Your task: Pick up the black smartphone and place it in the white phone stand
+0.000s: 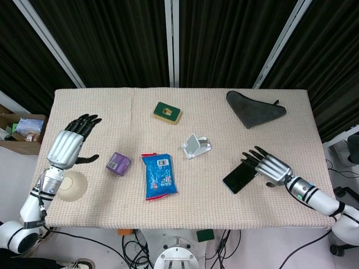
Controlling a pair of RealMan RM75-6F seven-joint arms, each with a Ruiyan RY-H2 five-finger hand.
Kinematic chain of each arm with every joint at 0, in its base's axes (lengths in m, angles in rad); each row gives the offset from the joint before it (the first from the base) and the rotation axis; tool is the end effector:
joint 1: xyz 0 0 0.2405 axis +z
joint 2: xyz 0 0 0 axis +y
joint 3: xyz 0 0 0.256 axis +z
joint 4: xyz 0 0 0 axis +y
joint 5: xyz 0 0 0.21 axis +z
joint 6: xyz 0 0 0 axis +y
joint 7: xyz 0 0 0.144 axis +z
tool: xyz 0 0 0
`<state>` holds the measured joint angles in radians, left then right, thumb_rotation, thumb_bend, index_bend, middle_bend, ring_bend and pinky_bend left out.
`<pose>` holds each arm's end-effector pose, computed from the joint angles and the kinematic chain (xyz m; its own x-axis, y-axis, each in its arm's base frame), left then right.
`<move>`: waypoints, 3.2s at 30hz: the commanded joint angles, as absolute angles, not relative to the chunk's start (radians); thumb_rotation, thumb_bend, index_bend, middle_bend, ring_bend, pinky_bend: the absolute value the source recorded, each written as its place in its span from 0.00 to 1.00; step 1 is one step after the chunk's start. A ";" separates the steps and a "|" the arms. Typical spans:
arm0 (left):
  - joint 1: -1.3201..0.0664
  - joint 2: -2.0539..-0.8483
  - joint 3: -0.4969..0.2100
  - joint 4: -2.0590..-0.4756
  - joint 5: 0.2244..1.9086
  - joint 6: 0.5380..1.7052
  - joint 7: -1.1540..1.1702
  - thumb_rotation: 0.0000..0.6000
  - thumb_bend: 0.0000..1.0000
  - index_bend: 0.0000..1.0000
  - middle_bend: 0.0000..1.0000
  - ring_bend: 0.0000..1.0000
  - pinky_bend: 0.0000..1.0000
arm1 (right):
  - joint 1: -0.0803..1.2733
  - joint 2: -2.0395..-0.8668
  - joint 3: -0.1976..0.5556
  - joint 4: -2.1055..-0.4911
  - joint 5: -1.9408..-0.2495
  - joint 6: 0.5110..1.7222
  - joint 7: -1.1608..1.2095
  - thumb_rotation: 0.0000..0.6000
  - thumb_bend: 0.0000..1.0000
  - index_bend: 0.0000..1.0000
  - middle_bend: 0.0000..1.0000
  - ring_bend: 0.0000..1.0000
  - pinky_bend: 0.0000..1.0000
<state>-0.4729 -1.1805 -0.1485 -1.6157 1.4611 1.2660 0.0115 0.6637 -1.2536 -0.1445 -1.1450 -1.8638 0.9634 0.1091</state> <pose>-0.2133 0.3030 0.1260 0.3518 -0.0054 0.9361 0.8803 -0.3382 -0.3328 -0.2866 -0.3151 0.0694 0.8614 -0.1796 0.4751 -0.4520 -0.6977 0.5558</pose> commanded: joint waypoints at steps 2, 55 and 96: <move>-0.476 -1.181 -0.149 -1.609 1.463 1.263 0.002 1.00 0.07 0.12 0.11 0.08 0.20 | 0.679 -1.306 -0.148 -1.102 -1.849 0.959 0.146 1.00 0.17 0.00 0.00 0.00 0.00; -0.478 -1.191 -0.142 -1.577 1.458 1.252 -0.025 1.00 0.07 0.12 0.11 0.08 0.20 | 0.662 -1.378 -0.174 -1.023 -1.779 1.047 0.222 1.00 0.43 0.73 0.15 0.01 0.01; -0.464 -1.185 -0.140 -1.576 1.461 1.273 -0.042 1.00 0.07 0.12 0.11 0.08 0.20 | 0.588 -1.244 -0.052 -1.134 -1.788 1.418 0.205 1.00 0.68 0.84 0.68 0.57 0.44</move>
